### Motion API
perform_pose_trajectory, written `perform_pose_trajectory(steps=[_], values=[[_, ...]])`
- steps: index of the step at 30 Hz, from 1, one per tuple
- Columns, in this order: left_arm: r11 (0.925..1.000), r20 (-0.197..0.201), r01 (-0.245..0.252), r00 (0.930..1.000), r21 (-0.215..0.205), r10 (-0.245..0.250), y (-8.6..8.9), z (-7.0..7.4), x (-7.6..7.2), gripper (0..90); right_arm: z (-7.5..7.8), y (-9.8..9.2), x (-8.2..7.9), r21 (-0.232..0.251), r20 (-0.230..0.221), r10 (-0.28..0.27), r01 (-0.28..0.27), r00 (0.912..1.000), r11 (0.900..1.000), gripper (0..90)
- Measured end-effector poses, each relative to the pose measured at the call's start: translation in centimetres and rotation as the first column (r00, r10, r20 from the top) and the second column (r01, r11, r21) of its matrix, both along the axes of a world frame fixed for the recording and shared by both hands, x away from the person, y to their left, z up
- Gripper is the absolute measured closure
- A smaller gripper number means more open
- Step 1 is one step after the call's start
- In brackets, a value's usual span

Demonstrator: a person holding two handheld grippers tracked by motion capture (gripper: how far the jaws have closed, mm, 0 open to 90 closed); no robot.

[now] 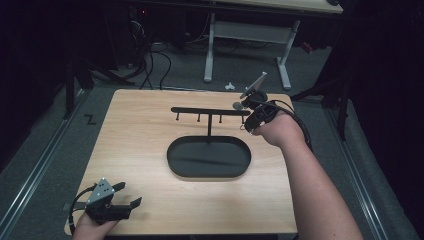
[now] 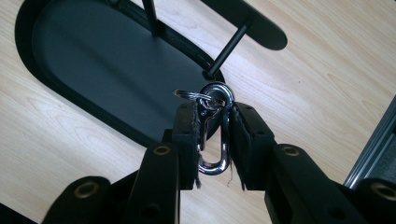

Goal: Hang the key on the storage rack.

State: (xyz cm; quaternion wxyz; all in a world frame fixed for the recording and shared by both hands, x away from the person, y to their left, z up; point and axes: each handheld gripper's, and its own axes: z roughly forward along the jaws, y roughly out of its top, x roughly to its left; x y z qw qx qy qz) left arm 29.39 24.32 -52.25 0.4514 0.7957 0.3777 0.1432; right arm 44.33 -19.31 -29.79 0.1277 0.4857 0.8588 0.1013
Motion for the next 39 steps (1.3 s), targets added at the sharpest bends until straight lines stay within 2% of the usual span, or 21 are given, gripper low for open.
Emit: perform_pose_trajectory(steps=[15, 21, 26, 39], values=[[1.0000, 0.000, -0.001, 1.0000, -0.006, 0.001, 0.0, 0.0, 0.0, 16.0, -0.1, -0.2, 1.6, 0.005, 0.008, -0.036, 0.036, 0.9993, 0.999, 72.5], [1.0000, -0.003, 0.000, 1.0000, -0.003, 0.000, 0.1, 0.0, 0.0, 15.9, -0.1, -0.5, 2.0, 0.024, 0.007, -0.063, 0.063, 0.9980, 0.998, 72.5], [1.0000, -0.002, 0.002, 1.0000, -0.001, -0.002, 0.0, -0.1, 0.0, 16.0, -0.4, -0.6, 2.4, 0.014, 0.006, -0.075, 0.075, 0.9971, 0.997, 72.2], [1.0000, -0.005, 0.008, 1.0000, -0.001, -0.008, -0.1, -0.1, -0.1, 16.0, -1.6, -1.0, 3.3, 0.034, 0.007, -0.109, 0.109, 0.9940, 0.993, 70.7]])
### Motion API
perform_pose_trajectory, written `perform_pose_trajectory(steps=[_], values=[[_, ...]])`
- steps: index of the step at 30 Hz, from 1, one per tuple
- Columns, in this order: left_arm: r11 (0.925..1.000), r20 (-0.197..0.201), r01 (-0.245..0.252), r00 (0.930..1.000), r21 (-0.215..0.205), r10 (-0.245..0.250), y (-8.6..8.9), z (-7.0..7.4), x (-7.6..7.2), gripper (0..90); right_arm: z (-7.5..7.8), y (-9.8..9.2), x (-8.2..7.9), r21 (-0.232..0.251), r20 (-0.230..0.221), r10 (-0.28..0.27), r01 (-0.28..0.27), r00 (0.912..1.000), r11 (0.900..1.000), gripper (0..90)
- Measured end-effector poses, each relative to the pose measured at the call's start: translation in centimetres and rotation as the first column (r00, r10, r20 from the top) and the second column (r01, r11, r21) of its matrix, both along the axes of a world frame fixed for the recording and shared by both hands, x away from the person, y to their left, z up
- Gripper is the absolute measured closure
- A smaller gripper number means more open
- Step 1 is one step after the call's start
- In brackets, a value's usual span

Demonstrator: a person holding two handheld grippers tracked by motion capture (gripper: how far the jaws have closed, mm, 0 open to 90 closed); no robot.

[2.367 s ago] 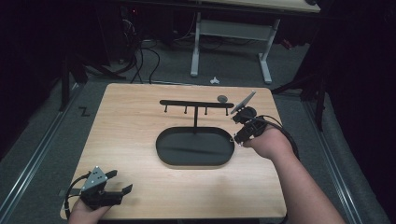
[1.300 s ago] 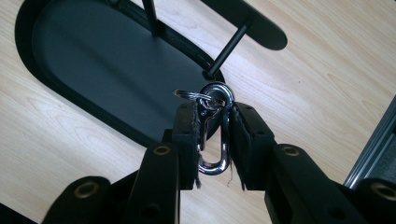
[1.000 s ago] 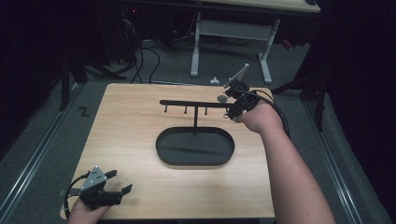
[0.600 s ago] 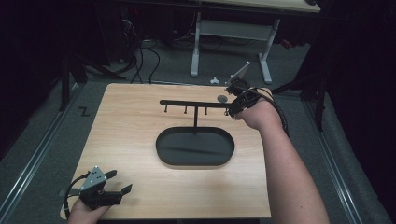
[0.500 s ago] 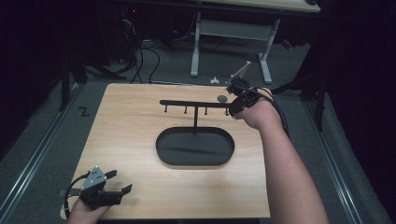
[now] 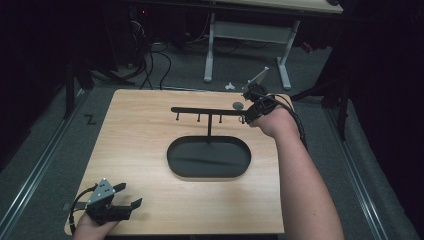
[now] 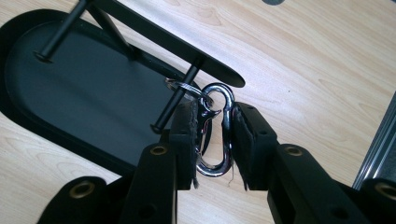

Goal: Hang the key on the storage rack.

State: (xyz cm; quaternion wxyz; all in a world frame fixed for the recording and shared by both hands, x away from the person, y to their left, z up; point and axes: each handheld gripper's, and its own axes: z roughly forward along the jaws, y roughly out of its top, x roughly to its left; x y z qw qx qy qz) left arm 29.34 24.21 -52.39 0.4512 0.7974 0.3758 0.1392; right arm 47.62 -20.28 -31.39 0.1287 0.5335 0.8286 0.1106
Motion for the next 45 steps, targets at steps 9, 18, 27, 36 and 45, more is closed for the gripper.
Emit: perform_pose_trajectory(steps=[9, 18, 27, 36, 45], values=[[1.0000, -0.004, 0.007, 1.0000, 0.005, -0.007, -0.12, -0.09, 0.02, 16.0, -1.15, -0.10, 0.13, 0.005, -0.015, -0.003, 0.003, 0.9999, 1.000, 69.8], [0.9999, -0.010, 0.013, 0.9999, 0.008, -0.013, -0.19, -0.12, 0.04, 16.0, -1.07, -0.24, 0.01, 0.003, -0.020, 0.007, -0.007, 0.9998, 1.000, 69.2], [0.9998, -0.015, 0.016, 0.9998, 0.010, -0.016, -0.15, -0.10, 0.06, 16.0, -1.10, 0.03, -0.04, 0.001, -0.027, -0.001, 0.001, 0.9996, 1.000, 65.9], [0.9998, -0.013, 0.017, 0.9998, 0.010, -0.016, -0.22, -0.14, 0.07, 16.0, -0.93, -0.24, -0.19, 0.006, -0.025, -0.004, 0.004, 0.9997, 1.000, 62.9], [0.9999, -0.012, 0.015, 0.9998, 0.008, -0.015, -0.25, -0.15, 0.08, 16.0, -1.04, -0.53, -0.68, 0.017, -0.020, -0.007, 0.007, 0.9998, 1.000, 61.6]])
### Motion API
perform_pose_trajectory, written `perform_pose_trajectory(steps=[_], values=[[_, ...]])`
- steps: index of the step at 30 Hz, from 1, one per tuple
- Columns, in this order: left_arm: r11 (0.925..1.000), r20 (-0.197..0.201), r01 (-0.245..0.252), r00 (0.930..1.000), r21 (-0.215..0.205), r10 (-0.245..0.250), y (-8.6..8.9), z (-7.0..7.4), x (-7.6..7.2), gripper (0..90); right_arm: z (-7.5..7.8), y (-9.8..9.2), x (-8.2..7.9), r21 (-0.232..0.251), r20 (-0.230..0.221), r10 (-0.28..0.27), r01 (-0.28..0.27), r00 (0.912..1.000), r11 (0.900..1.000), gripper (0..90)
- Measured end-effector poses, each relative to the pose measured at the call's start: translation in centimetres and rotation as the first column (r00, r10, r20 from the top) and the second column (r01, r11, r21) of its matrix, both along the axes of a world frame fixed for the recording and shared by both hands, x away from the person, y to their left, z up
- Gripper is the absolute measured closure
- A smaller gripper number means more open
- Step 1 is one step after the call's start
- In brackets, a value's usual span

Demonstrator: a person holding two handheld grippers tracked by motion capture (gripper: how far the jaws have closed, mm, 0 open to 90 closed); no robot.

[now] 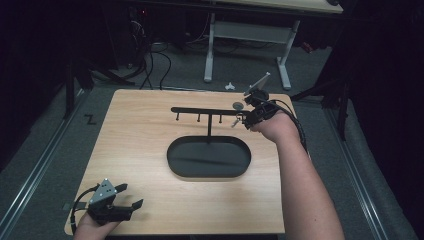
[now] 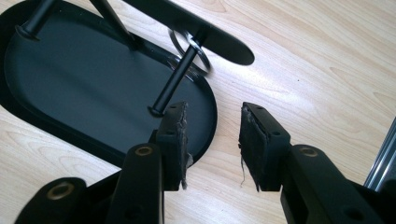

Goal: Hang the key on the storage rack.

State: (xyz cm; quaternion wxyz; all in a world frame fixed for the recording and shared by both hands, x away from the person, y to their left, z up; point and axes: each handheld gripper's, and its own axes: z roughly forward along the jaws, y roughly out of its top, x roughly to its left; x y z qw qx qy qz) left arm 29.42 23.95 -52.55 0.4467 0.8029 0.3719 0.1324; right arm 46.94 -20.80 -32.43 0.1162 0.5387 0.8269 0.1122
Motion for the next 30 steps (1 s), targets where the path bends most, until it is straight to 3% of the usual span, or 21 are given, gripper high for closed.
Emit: perform_pose_trajectory(steps=[16, 21, 30], values=[[1.0000, -0.001, 0.006, 1.0000, 0.004, -0.006, -0.1, 0.1, -0.1, 16.1, -1.0, -1.1, -1.4, 0.029, -0.023, -0.020, 0.021, 0.9995, 0.999, 57.7], [1.0000, 0.000, 0.005, 1.0000, 0.004, -0.005, -0.1, 0.1, -0.1, 16.1, -2.3, -1.4, -2.1, 0.046, -0.042, -0.021, 0.023, 0.9989, 0.999, 53.6], [0.9999, -0.004, 0.009, 1.0000, 0.008, -0.008, -0.2, 0.0, -0.1, 16.1, -5.4, -1.9, -4.0, 0.074, -0.030, -0.036, 0.038, 0.9989, 0.997, 43.6]])
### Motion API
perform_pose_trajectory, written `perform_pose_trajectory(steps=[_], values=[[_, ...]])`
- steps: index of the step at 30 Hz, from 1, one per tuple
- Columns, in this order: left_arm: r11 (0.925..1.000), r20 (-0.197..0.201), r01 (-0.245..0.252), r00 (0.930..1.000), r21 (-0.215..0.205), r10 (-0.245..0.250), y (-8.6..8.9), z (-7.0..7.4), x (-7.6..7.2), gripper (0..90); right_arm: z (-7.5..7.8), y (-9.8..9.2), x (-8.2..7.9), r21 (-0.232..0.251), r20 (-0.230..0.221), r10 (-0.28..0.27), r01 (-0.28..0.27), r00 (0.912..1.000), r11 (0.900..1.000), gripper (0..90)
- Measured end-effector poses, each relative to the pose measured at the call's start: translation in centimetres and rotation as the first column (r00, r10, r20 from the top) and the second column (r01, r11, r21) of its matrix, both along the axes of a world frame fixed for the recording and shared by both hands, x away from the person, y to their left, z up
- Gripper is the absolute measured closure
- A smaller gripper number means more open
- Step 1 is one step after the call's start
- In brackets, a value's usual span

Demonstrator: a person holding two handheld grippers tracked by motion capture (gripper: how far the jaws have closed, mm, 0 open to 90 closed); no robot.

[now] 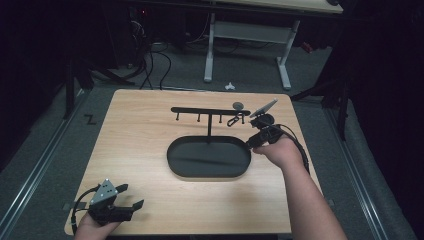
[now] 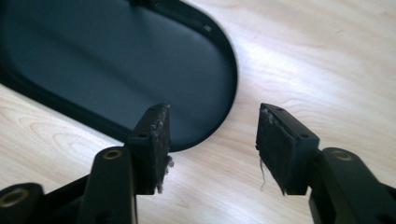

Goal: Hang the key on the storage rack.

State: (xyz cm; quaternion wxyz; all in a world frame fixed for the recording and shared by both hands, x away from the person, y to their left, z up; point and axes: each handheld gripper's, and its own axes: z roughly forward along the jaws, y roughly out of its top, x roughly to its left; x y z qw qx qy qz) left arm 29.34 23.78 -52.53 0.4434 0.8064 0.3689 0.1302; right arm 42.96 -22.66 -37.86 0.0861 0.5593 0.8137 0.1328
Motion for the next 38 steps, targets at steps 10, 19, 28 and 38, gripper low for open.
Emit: perform_pose_trajectory(steps=[10, 19, 28, 38], values=[[0.9999, 0.009, 0.007, 0.9999, 0.011, -0.007, -0.3, 0.0, 0.1, 16.2, -5.1, -0.4, -3.3, 0.040, 0.063, 0.002, -0.004, 0.9980, 0.999, 42.2], [0.9998, 0.021, 0.002, 0.9998, 0.021, -0.003, -0.5, 0.0, 0.3, 16.2, -10.1, -1.2, -8.2, 0.122, 0.251, -0.027, -0.004, 0.9677, 0.993, 43.2], [0.9997, 0.060, -0.008, 0.9981, 0.023, 0.007, -0.7, 0.2, 0.0, 16.2, -15.0, -1.3, -14.2, 0.172, 0.437, -0.085, 0.010, 0.8956, 0.985, 44.6], [0.9997, 0.072, -0.007, 0.9974, 0.023, 0.005, -1.1, 0.3, -0.2, 16.2, -14.4, -1.3, -14.8, 0.143, 0.477, -0.048, -0.024, 0.8774, 0.989, 43.6]])
